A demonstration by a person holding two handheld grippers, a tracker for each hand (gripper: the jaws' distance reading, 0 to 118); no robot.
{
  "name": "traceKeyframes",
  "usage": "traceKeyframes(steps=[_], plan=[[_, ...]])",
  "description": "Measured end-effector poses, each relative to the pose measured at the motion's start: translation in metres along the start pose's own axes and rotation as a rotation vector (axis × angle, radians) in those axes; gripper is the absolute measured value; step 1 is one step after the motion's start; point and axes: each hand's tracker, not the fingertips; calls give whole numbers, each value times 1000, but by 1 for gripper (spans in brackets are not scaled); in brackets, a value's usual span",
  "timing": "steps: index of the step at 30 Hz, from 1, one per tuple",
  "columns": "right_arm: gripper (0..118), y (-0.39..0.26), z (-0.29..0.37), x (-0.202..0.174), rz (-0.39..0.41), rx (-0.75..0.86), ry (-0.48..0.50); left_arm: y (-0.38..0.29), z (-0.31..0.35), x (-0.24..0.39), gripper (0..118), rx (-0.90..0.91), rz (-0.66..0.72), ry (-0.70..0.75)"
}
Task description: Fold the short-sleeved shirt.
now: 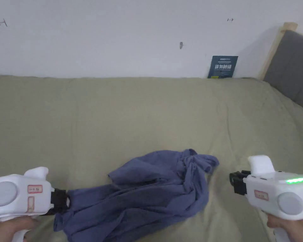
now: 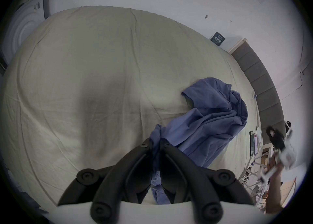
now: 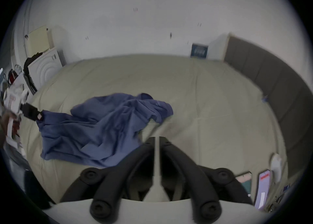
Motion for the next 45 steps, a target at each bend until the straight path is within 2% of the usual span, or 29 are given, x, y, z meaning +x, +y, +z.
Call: traceKeyframes(steps=[1,2,3,4,5,7,10,14,16,17,18,19,20,22,24,26,28,29,32,38,42,45], plan=[[29,13,-20,14,-50,-66,62,0,-1,-1,8,0,1,-7],[80,22,-41,23,-99,-139,74,0,-2,-1,8,-2,-1,-13],[113,30,-60,30,-123,-210,65,0,-2,-1,8,1,-1,-13],[118,35,-74,35,-115,-200,42,2,-4,-3,8,-1,-3,-17],[117,42,-81,39,-88,-126,-8,3,-4,-3,8,0,-6,-20],[117,48,-100,39,-92,-113,-74,6,-5,-5,8,1,-10,-27],[118,58,-123,45,-139,-127,-65,13,-7,-6,8,-3,-26,-23],[118,61,-138,46,-163,-130,-64,19,-13,-8,8,-8,-41,-22],[115,59,-143,44,-185,-152,-15,20,-16,-7,8,-10,-45,-24],[100,58,-145,43,-178,-159,-13,20,-18,-7,8,-12,-46,-24],[74,56,-142,36,-158,-146,-27,21,-19,-6,8,-12,-46,-24],[36,55,-140,32,-123,-119,-43,21,-19,-6,8,-7,-46,-18],[2,54,-139,29,-107,-117,-46,20,-20,-6,8,-6,-47,-17],[2,52,-143,25,-89,-162,-40,19,-22,-7,8,-11,-49,-11],[2,49,-143,26,-133,-205,52,18,-24,-8,8,-9,-45,0],[1,47,-131,23,-93,-136,-13,18,-25,-13,8,9,-14,10],[1,51,-118,30,-148,-108,15,17,-21,-19,8,46,38,-3],[1,55,-108,31,-158,-70,-4,16,-16,-21,8,70,44,-10],[1,79,-73,32,-191,24,27,18,5,-23,8,141,78,-24],[1,138,8,15,-126,157,29,36,61,-13,7,284,77,-44],[1,169,64,-8,-59,246,24,51,110,0,7,417,20,-27],[1,189,106,-23,-52,307,43,64,145,6,6,513,17,-17]])
